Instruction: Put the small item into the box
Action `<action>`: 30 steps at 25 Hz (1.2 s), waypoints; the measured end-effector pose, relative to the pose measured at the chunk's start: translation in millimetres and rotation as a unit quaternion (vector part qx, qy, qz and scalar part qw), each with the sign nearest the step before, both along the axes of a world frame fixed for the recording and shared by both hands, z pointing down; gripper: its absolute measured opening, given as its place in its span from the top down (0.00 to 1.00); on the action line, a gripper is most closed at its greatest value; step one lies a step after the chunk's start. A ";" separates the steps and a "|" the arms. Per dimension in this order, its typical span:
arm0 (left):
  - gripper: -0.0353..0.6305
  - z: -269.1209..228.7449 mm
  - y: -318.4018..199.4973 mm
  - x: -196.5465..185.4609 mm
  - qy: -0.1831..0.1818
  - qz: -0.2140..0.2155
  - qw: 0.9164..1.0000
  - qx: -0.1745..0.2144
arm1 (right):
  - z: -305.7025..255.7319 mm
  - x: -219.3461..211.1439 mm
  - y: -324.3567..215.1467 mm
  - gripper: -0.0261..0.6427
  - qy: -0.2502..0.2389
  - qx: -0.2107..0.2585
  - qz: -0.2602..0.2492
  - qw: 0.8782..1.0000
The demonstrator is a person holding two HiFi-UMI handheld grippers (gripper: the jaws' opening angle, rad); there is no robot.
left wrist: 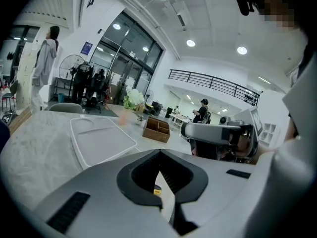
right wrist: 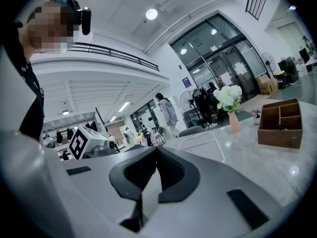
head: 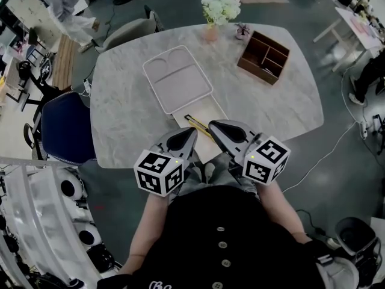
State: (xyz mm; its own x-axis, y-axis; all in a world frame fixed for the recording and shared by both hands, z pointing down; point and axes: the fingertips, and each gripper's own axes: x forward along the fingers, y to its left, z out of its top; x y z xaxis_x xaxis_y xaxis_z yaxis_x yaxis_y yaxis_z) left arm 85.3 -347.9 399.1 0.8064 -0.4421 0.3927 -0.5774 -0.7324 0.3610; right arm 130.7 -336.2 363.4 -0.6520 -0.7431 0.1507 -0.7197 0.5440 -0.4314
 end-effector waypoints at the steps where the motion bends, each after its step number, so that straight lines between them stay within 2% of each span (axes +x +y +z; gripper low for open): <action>1: 0.92 0.1 0.5 -0.3 0.002 0.000 1.000 -0.001 | 1.1 -0.8 0.7 0.96 0.002 -0.001 -0.002 1.000; 30: 0.92 6.4 7.3 -3.0 0.013 -0.011 1.000 -0.015 | 17.5 -3.0 13.9 0.96 0.030 -0.024 -0.017 0.999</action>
